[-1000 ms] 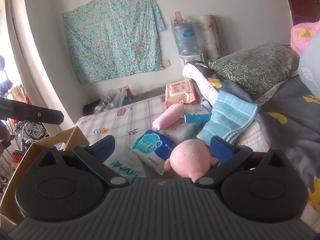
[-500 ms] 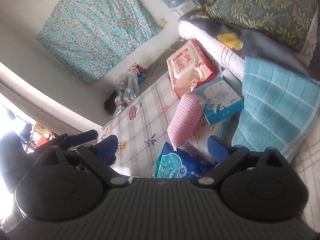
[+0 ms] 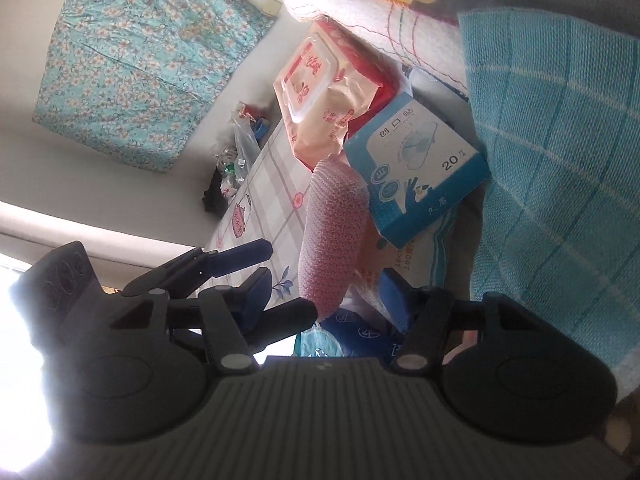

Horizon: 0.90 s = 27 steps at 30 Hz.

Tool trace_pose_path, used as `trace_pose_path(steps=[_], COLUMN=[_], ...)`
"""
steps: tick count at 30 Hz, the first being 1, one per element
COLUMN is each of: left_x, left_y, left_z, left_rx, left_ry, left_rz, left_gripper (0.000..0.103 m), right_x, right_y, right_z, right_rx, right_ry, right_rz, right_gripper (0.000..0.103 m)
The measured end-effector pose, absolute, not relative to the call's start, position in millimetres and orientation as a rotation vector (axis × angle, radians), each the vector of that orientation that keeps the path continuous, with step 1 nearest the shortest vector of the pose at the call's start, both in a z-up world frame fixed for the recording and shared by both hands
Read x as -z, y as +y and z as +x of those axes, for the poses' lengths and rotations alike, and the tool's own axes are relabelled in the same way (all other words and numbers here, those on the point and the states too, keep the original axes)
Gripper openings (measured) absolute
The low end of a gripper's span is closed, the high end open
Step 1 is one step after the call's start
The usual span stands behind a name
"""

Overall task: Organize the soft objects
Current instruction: 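Move the left gripper toward the pink mesh sponge on the pile, then close the left gripper on the pink mesh sponge and lift it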

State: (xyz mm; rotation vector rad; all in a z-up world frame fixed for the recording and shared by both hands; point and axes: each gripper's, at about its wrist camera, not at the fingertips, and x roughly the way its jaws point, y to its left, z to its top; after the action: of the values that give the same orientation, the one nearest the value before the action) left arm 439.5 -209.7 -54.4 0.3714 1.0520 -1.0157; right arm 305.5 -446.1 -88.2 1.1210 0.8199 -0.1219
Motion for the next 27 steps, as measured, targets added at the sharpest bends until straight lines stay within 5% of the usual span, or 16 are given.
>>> trace_pose_path(steps=[5,13,18,27], left_x=[70.0,67.9,40.5,-23.9], left_y=[-217.7,-223.0,-223.2,-198.2], left_z=[450.1,443.0,423.9,378.4], left_rx=[1.002,0.983,0.985,0.953], left_ry=[1.094,1.063,1.013,0.939], left_rz=[0.377,0.367,0.377,0.338], left_gripper=[0.099,0.072,0.057,0.055], right_x=[101.7,111.3,92.1,26.0], right_y=[-451.5,-453.6,-448.4,-421.7], right_z=[314.2,322.6,312.3,274.9], right_rx=[0.126,0.118,0.104,0.041], right_ry=[0.81,0.783,0.738,0.655], right_rz=[1.162,1.203,1.184,1.119], right_gripper=[0.058,0.04,0.039,0.03])
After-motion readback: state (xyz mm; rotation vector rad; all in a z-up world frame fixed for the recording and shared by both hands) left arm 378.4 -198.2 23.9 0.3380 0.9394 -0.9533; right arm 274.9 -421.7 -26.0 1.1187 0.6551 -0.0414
